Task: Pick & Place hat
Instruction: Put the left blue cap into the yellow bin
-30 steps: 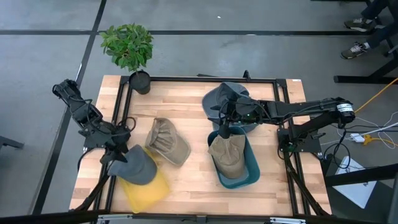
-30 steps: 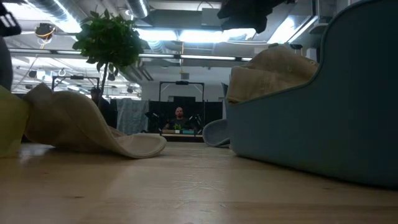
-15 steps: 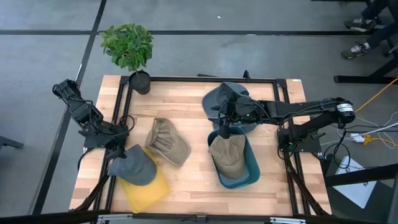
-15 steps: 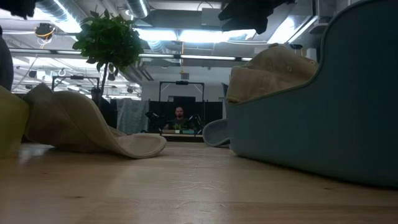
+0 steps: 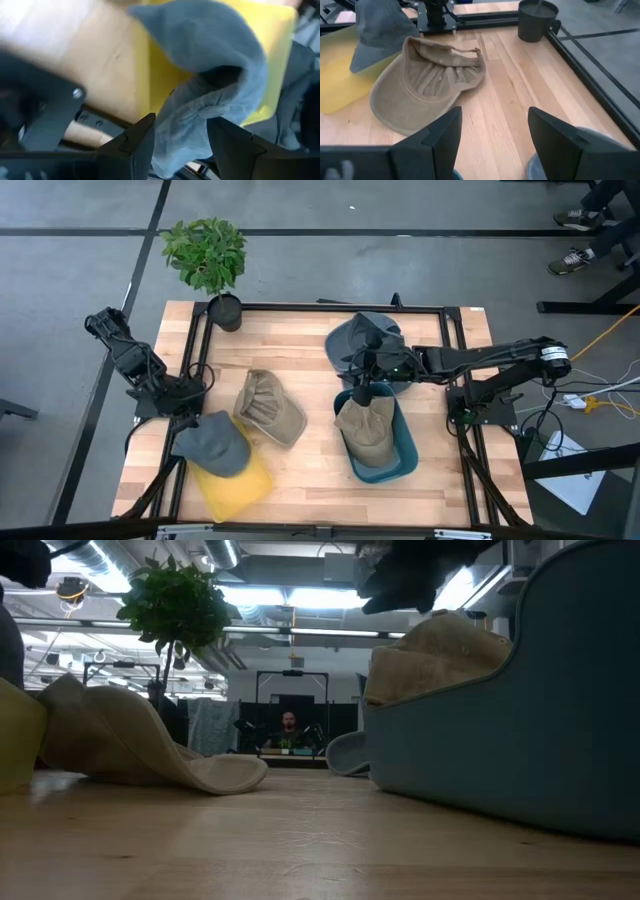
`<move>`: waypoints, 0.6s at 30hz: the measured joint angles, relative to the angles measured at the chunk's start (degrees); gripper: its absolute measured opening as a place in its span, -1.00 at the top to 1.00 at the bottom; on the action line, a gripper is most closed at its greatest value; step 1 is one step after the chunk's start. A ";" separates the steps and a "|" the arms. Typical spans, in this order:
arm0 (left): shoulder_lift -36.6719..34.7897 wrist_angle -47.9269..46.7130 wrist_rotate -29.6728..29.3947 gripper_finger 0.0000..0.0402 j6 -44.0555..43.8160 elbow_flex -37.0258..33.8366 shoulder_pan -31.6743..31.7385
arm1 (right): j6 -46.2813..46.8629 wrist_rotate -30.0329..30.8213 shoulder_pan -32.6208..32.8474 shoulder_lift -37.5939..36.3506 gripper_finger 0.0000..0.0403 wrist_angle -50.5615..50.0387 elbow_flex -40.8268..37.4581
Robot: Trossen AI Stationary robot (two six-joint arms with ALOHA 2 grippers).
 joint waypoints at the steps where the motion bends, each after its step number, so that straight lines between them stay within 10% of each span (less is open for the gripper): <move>1: 0.08 -0.56 0.02 0.15 -1.48 0.00 0.00 | 0.02 0.00 0.00 0.00 -0.13 0.09 -0.31; 18: 0.16 1.11 6.52 0.15 -1.15 0.00 0.00 | -1.70 0.00 0.00 0.02 -0.13 4.81 -0.40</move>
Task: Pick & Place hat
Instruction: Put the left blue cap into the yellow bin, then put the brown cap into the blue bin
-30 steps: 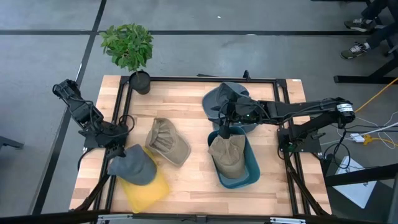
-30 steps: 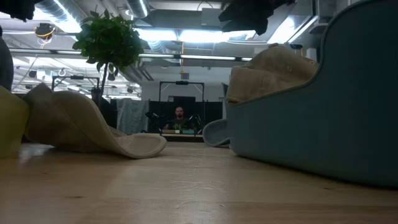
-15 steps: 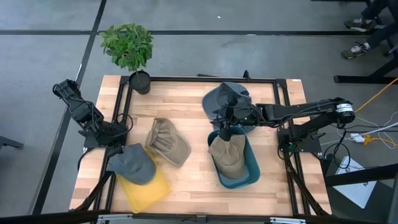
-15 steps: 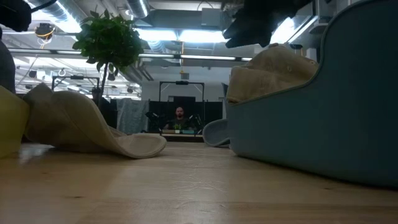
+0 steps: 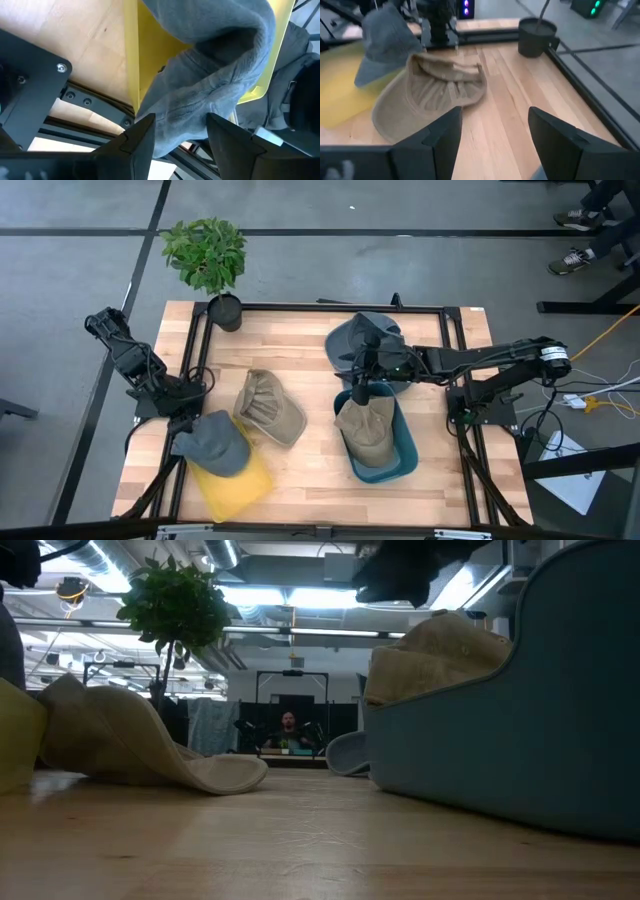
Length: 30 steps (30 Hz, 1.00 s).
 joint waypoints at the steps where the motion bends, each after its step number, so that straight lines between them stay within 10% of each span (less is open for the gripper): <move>1: -0.02 -0.01 0.00 0.15 0.31 0.00 -0.01 | -0.07 0.00 0.00 0.00 -0.13 1.10 0.00; 10: -0.07 -0.41 -2.91 0.15 6.37 2.20 -0.02 | -0.36 -1.55 0.07 0.00 -0.13 4.73 0.00; 20: -0.07 1.18 -29.23 0.15 21.41 12.33 -0.02 | -0.58 -1.63 1.46 0.00 -0.13 6.43 0.00; 24: 0.06 11.81 -42.03 0.15 35.03 12.74 0.00 | 0.00 -1.68 1.52 0.00 -0.13 7.71 0.00; 30: 4.01 34.01 -43.74 0.15 60.76 12.79 -0.02 | 0.99 -2.12 3.79 0.00 -0.13 7.70 0.00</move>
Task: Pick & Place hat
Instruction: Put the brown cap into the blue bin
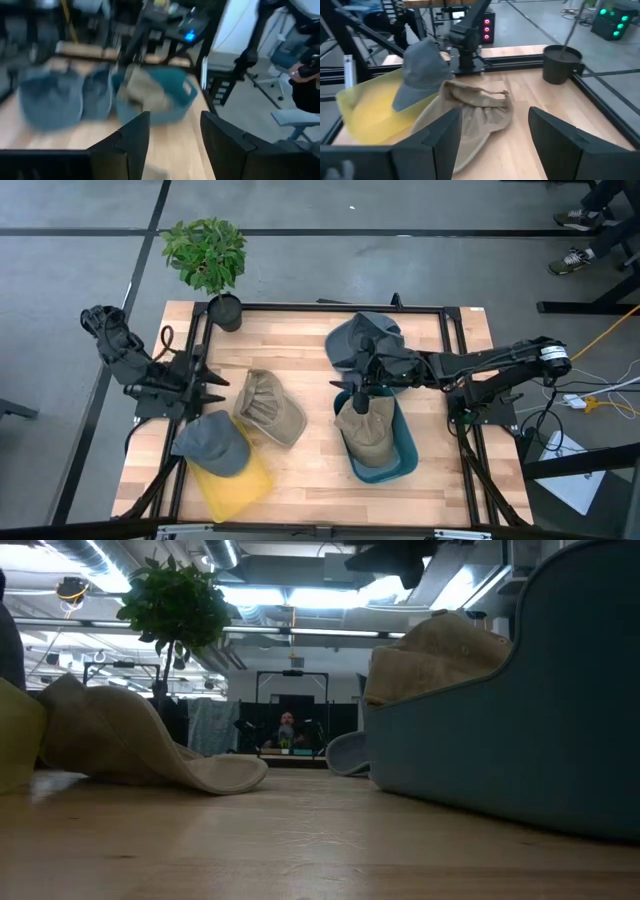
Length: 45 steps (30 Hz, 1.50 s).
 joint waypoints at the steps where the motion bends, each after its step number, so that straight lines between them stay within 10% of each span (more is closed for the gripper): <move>1: 1.31 2.61 -0.05 0.15 2.88 0.00 0.02 | 0.05 0.07 0.52 0.00 -0.13 0.02 0.00; 12: 21.77 10.04 -1.15 0.15 14.91 -0.01 4.96 | 2.04 5.60 5.75 0.00 -0.13 -0.32 0.00; 32: 44.31 4.97 22.13 0.15 14.16 -0.02 11.58 | 11.27 5.62 11.35 9.58 -0.13 -1.78 0.04; 45: 54.49 -6.73 11.40 0.15 17.19 -0.02 10.45 | 16.84 5.62 11.35 16.90 -0.13 6.78 0.05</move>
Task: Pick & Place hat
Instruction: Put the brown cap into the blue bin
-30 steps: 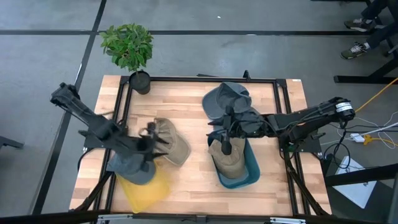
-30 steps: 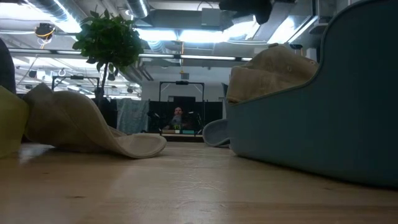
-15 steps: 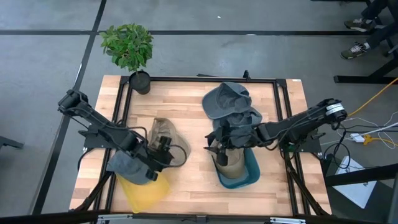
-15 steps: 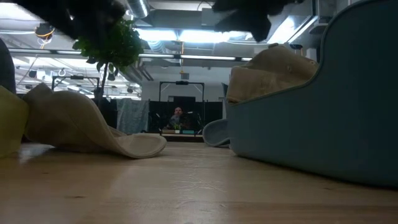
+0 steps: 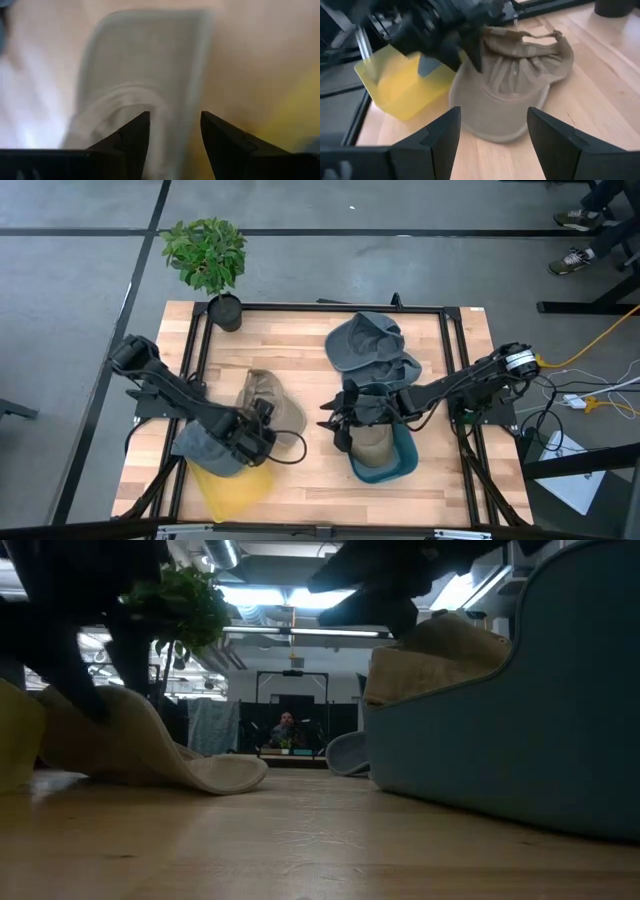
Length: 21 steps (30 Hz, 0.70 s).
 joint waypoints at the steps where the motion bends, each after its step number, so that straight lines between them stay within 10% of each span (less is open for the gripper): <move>1: 0.84 -0.13 -2.47 0.15 0.61 0.00 0.00 | -0.01 0.02 0.00 0.00 -0.13 0.29 0.09; 6: 3.97 -0.06 -7.58 0.24 4.96 0.00 0.82 | -1.40 0.02 -0.02 -0.02 -0.13 0.26 1.44; 13: 4.01 -0.32 -2.47 0.92 4.44 0.00 3.78 | -4.35 0.02 -0.02 -0.02 -0.13 0.23 2.92; 21: -5.73 -0.03 -4.82 0.95 -0.89 -0.01 8.68 | -9.03 0.01 -0.33 -0.02 -0.13 0.31 3.19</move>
